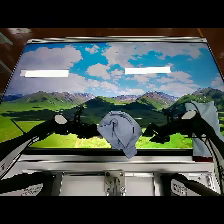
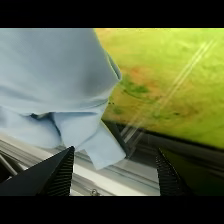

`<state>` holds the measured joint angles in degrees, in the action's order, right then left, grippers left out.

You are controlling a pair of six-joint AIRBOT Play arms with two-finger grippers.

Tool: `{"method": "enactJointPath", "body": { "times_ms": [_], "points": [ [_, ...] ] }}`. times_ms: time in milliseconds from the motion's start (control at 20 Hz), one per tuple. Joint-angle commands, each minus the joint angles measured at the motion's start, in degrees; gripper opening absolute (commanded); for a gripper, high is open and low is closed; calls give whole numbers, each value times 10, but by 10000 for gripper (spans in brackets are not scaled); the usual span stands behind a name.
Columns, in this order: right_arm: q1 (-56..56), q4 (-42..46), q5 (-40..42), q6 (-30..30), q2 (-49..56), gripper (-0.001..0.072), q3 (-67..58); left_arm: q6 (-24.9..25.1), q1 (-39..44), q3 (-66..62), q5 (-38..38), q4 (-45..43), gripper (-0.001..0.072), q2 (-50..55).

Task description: Fold the shirts.

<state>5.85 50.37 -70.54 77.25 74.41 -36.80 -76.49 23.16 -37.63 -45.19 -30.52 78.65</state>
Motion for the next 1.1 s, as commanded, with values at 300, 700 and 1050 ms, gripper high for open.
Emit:
{"method": "enactJointPath", "body": {
  "times_ms": [300,700,1050],
  "points": [
    [-57,-156,126,-25,69,560,2,4,-4,-24,-26,1,41,-12],
    [-66,-151,79,-92,64,65,-49,25,-30,-100,-72,-38,40,-13],
    [38,-112,-43,-179,-105,65,-326,24,-177,-367,-199,-132,39,-106]
  ]
}}
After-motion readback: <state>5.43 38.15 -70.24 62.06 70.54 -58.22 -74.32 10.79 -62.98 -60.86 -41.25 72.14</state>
